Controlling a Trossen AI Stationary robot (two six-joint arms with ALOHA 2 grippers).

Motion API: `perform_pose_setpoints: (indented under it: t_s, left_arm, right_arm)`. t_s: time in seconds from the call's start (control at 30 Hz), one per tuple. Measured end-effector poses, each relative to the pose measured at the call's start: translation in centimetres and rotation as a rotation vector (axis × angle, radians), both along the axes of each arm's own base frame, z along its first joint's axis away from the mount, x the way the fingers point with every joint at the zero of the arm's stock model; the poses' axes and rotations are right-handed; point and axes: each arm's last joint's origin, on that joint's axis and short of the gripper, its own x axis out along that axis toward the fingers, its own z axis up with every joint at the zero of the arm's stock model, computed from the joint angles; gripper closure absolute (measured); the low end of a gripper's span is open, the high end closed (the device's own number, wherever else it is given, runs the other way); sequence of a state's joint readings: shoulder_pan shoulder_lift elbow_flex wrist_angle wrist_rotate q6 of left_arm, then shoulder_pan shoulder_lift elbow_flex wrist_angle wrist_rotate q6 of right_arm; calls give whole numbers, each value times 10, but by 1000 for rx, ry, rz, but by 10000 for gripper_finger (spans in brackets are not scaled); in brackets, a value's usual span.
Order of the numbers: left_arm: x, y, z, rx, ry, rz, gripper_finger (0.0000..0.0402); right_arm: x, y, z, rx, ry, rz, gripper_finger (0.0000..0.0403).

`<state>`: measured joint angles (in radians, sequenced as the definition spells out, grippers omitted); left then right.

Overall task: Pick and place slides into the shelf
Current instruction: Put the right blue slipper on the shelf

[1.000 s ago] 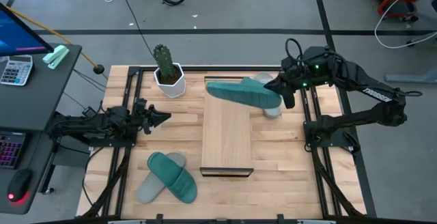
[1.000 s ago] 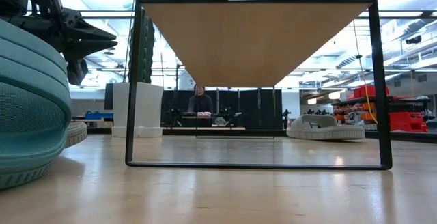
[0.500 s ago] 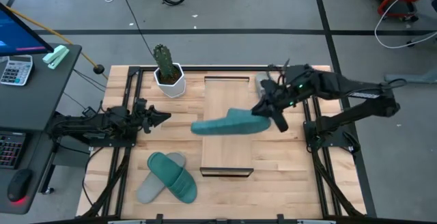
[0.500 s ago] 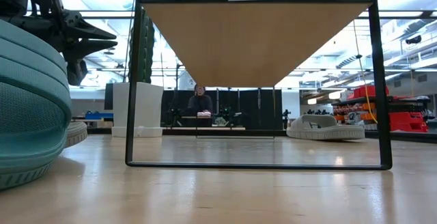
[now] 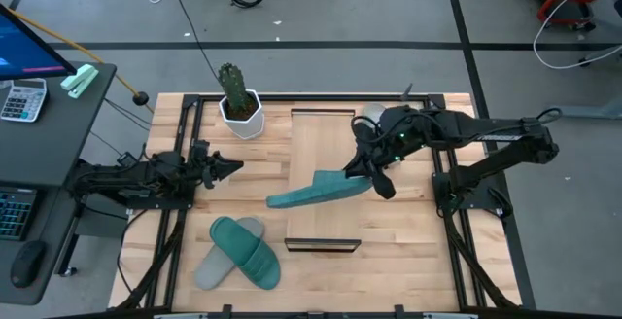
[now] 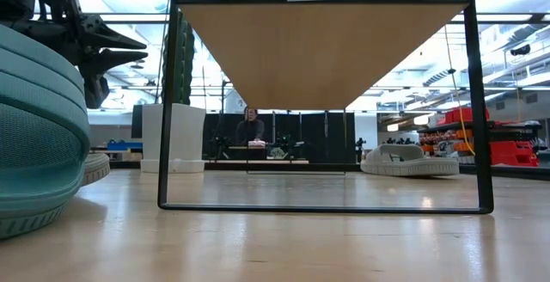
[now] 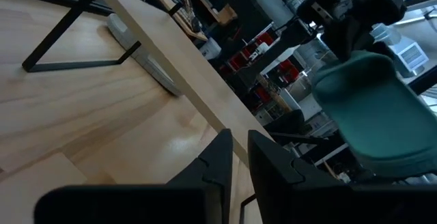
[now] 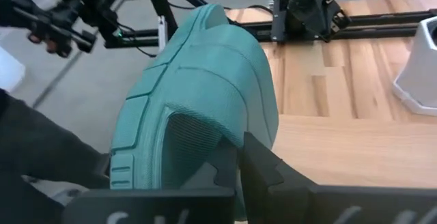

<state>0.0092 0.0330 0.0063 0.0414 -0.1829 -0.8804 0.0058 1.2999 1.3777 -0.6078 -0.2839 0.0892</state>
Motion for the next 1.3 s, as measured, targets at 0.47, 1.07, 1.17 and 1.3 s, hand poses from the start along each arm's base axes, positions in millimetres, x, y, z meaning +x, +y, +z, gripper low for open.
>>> perform_pose_setpoints:
  t_s: [0.47, 1.07, 1.17, 1.3]
  left_arm:
    - [0, 0, 0, 1, 0, 0, 350]
    - [0, 0, 0, 1, 1, -1, 351]
    - [0, 0, 0, 0, 0, -1, 349]
    - [0, 0, 0, -4, 0, -1, 347]
  right_arm:
    - [3, 6, -9, -81, 53, -20, 399]
    - [-10, 31, -19, -306, 172, -53, 399]
    - [-12, 31, -18, -307, 175, -51, 399]
    - [-15, 30, -16, -315, 162, -50, 399]
